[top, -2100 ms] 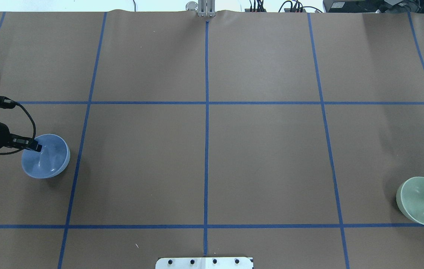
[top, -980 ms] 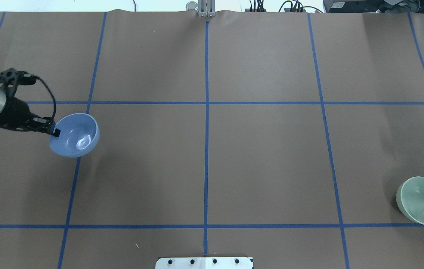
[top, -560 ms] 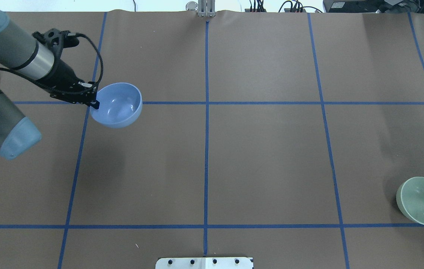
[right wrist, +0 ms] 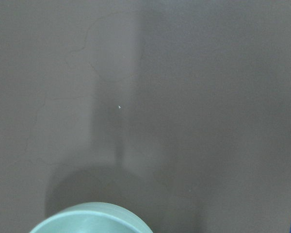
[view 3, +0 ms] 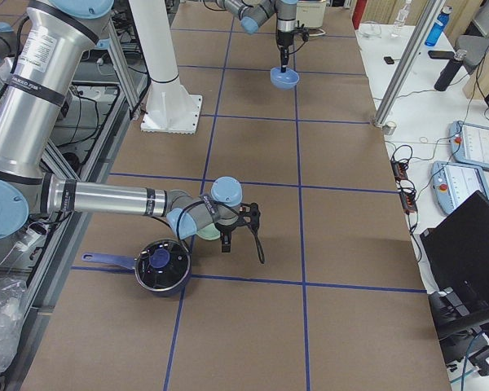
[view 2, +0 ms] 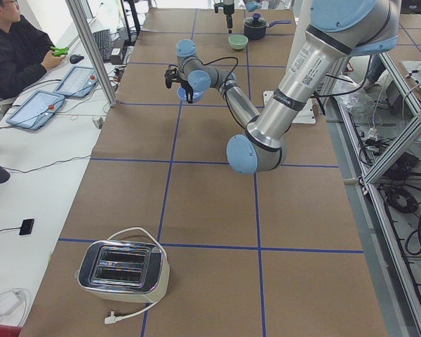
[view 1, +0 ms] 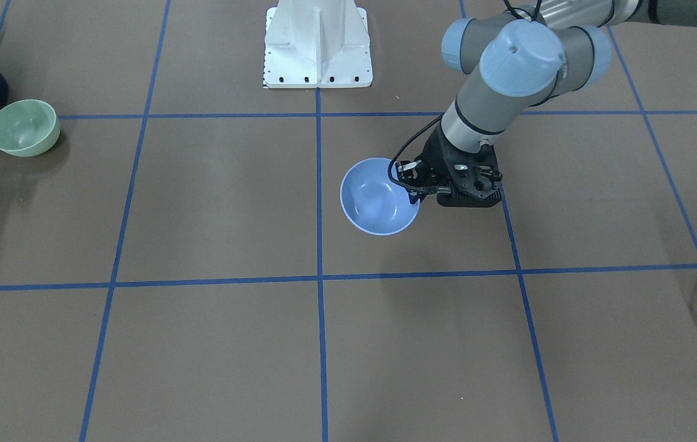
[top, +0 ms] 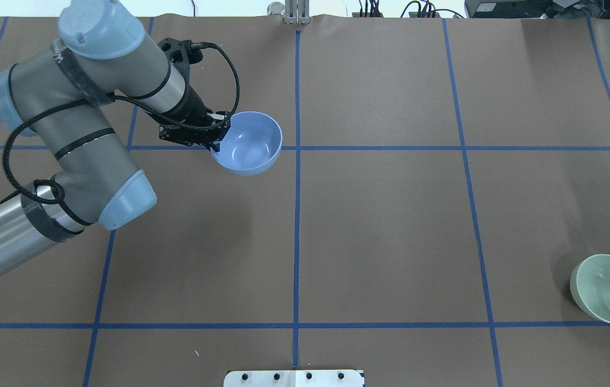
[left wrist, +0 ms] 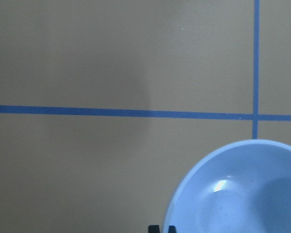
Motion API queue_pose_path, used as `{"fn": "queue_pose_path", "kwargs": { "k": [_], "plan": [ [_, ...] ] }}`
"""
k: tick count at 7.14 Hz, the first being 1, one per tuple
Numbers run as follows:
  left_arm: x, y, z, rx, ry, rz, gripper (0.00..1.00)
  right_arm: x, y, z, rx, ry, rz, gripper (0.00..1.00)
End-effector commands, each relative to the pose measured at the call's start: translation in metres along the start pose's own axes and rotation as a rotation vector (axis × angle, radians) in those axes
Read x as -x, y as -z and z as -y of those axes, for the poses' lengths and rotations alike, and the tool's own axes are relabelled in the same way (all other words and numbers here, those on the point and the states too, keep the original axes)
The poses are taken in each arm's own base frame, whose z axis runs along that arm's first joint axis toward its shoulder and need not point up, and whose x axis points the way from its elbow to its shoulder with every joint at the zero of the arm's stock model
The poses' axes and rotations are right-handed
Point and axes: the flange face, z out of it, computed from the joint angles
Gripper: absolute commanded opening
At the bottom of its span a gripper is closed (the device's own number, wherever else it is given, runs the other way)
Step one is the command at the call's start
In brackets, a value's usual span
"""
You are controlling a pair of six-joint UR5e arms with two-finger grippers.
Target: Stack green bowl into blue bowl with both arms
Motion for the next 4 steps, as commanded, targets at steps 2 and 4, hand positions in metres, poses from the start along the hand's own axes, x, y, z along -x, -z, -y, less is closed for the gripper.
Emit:
{"fn": "queue_pose_path", "kwargs": {
  "k": [2,4],
  "plan": [
    [-0.034,-0.043,-0.008,-0.036,0.002,0.048,0.0,0.001,-0.011,-0.006,0.019,0.018,0.014,0.98],
    [-0.043,-0.08,-0.027,-0.052,0.003,0.042,0.0,0.011,-0.015,-0.009,0.013,0.01,0.035,0.98]
  ]
}}
